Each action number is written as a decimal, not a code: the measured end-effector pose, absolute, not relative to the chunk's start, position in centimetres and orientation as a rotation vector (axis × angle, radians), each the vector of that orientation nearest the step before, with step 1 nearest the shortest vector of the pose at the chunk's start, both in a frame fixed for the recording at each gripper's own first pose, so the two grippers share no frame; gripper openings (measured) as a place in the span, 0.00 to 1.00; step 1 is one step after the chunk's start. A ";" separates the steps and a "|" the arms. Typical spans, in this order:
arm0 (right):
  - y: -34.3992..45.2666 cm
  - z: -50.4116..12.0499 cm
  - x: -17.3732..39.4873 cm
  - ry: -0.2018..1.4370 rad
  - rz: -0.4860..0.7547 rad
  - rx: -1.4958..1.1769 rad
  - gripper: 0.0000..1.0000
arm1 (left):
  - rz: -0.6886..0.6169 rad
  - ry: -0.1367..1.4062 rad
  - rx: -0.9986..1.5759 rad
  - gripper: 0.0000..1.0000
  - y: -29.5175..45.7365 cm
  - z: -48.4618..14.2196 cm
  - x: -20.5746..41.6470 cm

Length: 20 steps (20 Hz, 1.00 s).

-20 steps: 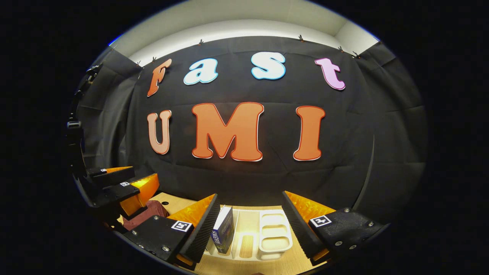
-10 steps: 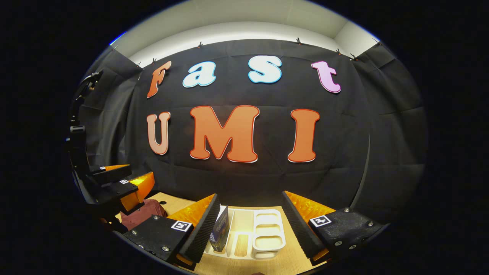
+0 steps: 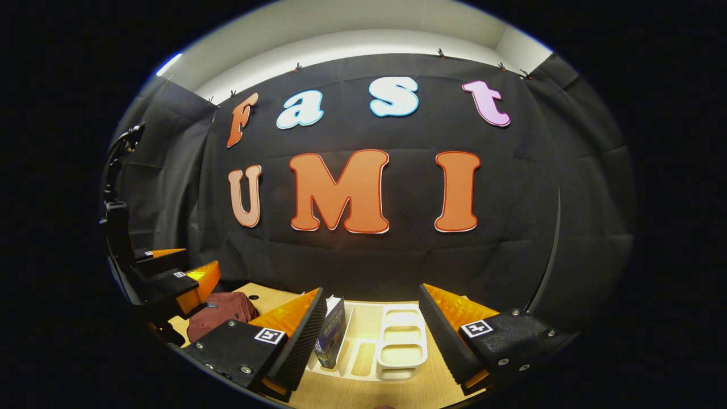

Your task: Open the schoolbag, grab two books from the bookshelf and put them into the schoolbag.

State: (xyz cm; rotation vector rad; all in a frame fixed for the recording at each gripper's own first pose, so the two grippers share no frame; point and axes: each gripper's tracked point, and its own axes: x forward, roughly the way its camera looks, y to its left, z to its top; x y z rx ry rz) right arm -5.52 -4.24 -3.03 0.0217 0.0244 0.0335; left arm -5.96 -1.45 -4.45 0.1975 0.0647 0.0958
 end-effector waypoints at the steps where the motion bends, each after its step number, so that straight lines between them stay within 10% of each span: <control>1: -4.7 -3.0 -5.4 0.012 0.021 0.024 0.96 | 0.098 0.073 0.216 0.96 -1.3 -5.2 -5.8; 20: -6.7 -8.4 -4.2 0.115 -0.015 -0.020 0.96 | 0.044 0.653 0.822 0.98 7.2 -33.9 -10.4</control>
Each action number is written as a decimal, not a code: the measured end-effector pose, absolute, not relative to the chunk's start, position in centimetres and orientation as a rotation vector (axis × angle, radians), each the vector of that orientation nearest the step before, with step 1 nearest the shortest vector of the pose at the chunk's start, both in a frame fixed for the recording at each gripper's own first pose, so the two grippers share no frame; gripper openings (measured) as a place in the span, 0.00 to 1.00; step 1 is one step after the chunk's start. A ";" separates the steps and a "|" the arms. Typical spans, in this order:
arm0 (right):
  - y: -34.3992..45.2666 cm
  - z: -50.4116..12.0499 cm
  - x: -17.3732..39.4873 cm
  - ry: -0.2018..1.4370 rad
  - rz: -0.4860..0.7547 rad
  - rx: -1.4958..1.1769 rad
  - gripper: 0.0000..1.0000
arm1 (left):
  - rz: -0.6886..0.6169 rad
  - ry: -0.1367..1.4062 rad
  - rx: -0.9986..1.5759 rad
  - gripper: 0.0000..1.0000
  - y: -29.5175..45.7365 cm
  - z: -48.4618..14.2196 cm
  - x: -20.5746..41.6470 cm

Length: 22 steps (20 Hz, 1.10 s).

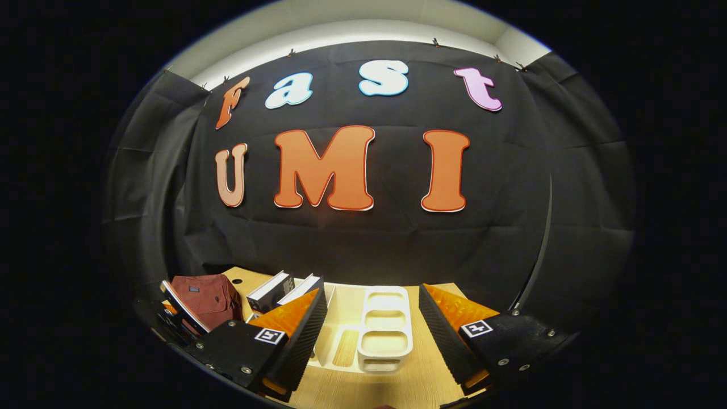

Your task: Open the schoolbag, grab two books from the bookshelf and put them into the schoolbag.

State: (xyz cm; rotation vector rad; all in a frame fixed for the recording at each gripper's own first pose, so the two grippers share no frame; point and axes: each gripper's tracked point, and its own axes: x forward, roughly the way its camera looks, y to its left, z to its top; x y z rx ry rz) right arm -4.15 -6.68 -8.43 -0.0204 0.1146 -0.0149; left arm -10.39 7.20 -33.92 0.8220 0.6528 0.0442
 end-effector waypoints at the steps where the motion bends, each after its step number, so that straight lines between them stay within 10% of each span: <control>1: -6.8 -8.7 -3.8 0.119 -0.019 -0.033 0.96 | 0.035 0.675 0.852 0.98 7.5 -35.0 -10.8; 22: -2.5 -9.4 0.0 0.175 0.021 -0.080 0.96 | 0.093 0.707 1.107 0.89 15.6 -37.5 -7.1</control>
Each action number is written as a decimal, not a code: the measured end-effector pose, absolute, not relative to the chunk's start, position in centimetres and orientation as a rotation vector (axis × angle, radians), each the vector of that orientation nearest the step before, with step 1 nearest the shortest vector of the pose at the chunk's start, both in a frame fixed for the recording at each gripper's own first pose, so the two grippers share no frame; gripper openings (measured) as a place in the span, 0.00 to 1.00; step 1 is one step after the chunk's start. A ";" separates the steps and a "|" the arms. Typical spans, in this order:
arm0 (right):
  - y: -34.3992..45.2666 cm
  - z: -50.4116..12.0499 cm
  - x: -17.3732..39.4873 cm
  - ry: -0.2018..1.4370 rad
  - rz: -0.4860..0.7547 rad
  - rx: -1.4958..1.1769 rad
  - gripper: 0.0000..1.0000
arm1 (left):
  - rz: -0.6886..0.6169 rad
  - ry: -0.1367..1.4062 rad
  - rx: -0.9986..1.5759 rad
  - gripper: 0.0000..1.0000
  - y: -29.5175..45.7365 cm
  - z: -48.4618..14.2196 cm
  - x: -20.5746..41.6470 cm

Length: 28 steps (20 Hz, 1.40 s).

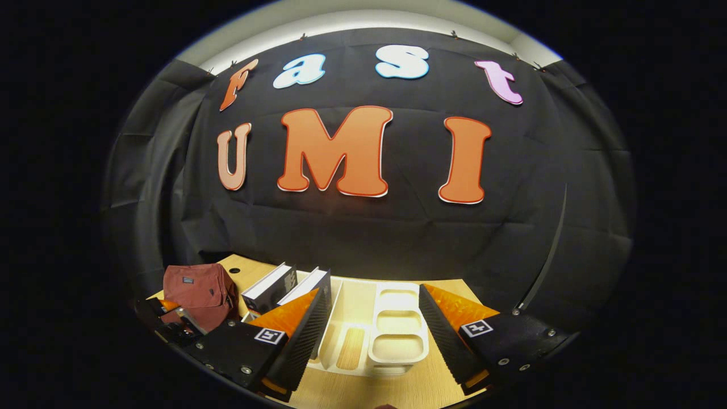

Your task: Open the schoolbag, grab two books from the bookshelf and put them into the schoolbag.

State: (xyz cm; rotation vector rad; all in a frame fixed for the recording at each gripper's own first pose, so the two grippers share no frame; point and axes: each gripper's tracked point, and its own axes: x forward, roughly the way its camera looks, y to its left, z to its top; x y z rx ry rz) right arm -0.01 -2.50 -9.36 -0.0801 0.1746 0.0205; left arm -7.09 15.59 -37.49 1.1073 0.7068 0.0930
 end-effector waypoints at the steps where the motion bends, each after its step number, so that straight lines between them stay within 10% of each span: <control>1: -1.7 -8.9 0.0 0.176 0.038 -0.082 0.96 | 0.090 0.696 1.117 0.85 16.0 -37.2 -6.5; 6: 1.7 -7.0 1.5 0.200 0.058 -0.136 0.96 | 0.022 0.711 1.027 0.33 17.3 -34.4 -4.5; 9: 4.6 -7.7 2.6 0.272 0.094 -0.152 0.96 | -0.060 0.778 0.959 0.18 17.9 -34.2 -3.7; 28: 16.0 -14.7 12.1 0.835 0.007 -0.123 0.97 | -0.541 1.016 0.490 0.07 20.4 -24.6 3.3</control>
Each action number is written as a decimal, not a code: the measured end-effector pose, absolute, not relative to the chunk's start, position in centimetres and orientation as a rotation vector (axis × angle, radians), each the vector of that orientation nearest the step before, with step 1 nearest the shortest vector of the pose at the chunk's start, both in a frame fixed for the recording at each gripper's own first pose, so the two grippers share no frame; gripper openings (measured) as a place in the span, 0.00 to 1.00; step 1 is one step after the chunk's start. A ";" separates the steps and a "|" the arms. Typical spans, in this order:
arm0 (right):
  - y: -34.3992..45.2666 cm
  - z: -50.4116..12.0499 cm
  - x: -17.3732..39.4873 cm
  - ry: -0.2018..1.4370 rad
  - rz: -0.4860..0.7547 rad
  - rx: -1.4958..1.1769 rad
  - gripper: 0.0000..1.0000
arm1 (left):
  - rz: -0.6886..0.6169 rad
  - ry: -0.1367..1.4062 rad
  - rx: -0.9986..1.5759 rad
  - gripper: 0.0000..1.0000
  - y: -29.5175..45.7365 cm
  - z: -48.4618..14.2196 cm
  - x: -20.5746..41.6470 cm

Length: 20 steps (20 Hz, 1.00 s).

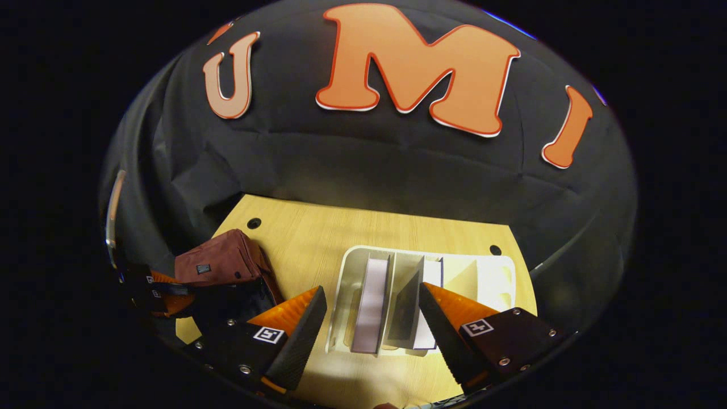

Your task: Open the schoolbag, grab two books from the bookshelf and put them into the schoolbag.

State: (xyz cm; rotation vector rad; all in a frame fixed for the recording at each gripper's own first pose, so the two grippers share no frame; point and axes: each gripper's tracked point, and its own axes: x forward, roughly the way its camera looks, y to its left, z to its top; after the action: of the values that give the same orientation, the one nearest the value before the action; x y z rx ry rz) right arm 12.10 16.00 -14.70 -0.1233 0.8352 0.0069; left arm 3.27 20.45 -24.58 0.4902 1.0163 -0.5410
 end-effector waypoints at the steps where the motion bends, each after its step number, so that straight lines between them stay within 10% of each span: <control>1: 15.6 -15.1 12.6 0.867 -0.012 -0.134 0.98 | -0.571 1.019 0.489 0.07 20.4 -24.5 3.1; 13: 15.7 -22.8 12.7 1.281 -0.094 -0.032 0.98 | -0.662 1.008 0.350 0.07 21.0 -25.4 4.5; 20: 15.7 -26.6 13.0 1.397 -0.136 0.011 0.67 | -0.640 1.045 0.285 0.07 21.4 -26.3 4.1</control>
State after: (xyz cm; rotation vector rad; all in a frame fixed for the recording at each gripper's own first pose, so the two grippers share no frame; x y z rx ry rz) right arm 13.00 15.67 -26.56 0.0115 1.3965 -0.1365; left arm 4.11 21.39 -26.29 0.2852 1.0447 -0.6401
